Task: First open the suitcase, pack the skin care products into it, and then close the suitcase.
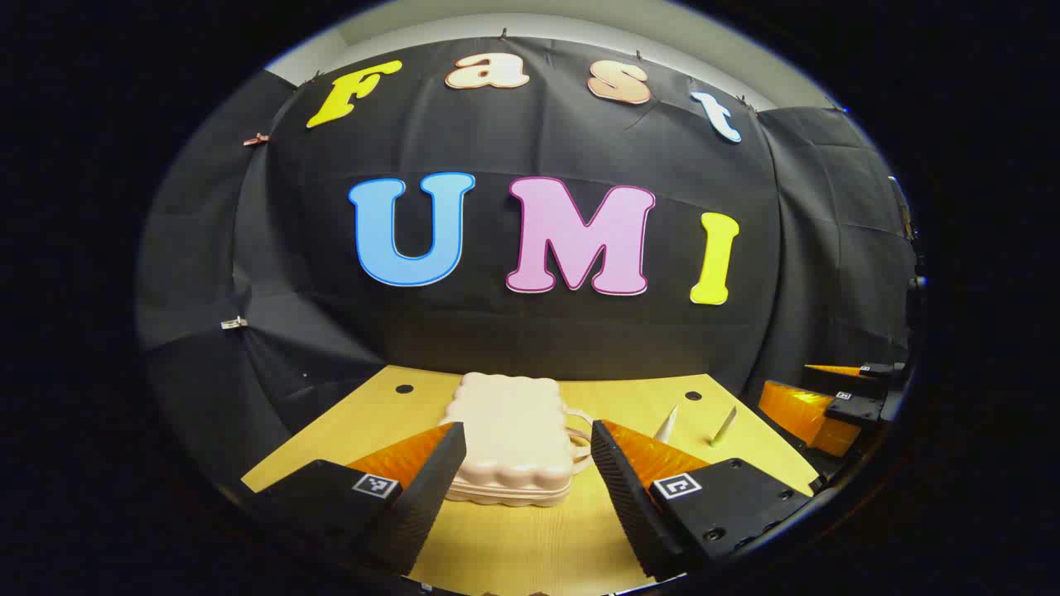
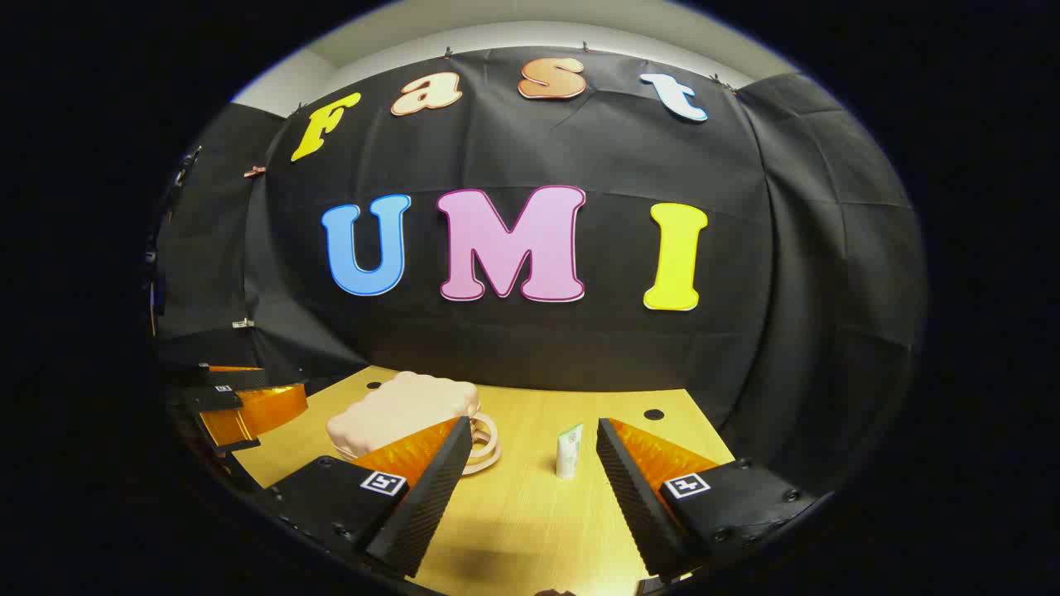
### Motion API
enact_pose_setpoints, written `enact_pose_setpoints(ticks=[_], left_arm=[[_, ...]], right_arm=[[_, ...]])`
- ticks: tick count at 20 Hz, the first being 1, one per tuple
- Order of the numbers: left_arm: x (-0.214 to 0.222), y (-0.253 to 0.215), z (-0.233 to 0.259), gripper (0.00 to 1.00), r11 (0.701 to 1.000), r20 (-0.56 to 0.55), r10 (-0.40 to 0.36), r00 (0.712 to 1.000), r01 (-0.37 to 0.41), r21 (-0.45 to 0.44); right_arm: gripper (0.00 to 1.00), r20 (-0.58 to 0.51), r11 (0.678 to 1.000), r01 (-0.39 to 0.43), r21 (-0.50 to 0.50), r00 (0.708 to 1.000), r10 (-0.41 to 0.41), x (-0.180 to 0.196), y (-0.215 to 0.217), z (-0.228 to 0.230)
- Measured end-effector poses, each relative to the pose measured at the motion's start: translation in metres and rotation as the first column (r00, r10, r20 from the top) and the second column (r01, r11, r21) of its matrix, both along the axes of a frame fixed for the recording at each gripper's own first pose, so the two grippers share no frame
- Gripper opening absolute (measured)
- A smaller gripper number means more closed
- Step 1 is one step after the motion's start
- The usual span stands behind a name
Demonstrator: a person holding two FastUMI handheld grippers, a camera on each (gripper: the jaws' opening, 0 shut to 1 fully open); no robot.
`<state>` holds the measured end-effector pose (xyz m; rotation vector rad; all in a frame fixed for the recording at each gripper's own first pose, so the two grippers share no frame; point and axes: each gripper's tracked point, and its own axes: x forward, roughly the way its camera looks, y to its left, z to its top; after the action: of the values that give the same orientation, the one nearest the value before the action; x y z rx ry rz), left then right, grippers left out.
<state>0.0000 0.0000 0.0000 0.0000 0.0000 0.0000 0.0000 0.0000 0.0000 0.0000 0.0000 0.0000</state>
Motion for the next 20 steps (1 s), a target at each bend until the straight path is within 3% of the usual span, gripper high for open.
enact_pose_setpoints(ticks=[12,20], left_arm=[[0.027,-0.028,-0.014,0.96,0.999,-0.022,-0.040,0.999,0.041,0.020],[0.025,-0.033,-0.032,0.96,0.999,-0.064,-0.044,0.997,0.045,0.015]], right_arm=[[0.96,-0.051,0.999,0.043,0.014,0.998,-0.043,0.008,-0.035,-0.022],[0.97,-0.086,0.998,0.039,0.046,0.996,-0.035,0.022,-0.030,-0.030]])
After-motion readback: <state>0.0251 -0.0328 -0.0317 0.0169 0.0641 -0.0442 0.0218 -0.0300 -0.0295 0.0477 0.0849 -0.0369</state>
